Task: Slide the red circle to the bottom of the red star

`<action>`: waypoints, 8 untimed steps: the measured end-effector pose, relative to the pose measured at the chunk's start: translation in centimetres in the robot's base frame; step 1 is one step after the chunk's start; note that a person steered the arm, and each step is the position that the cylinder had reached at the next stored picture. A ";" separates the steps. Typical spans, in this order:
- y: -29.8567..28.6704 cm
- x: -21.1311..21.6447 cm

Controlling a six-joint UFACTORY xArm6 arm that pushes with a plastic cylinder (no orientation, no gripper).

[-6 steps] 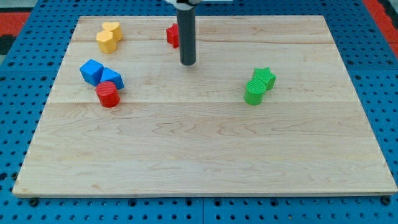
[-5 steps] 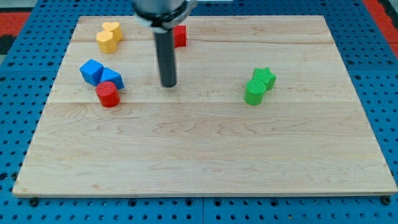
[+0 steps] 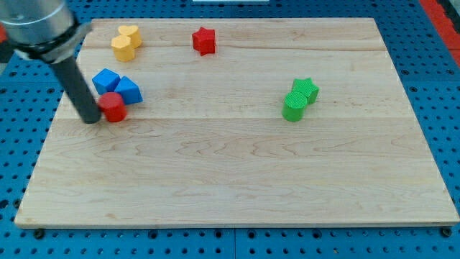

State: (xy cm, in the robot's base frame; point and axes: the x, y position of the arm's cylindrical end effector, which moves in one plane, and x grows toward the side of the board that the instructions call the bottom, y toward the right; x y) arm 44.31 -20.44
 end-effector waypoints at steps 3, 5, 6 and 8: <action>11.5 -5.1; 11.3 -12.4; 6.0 -12.5; 5.1 -14.3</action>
State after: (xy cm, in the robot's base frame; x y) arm 30.03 -15.38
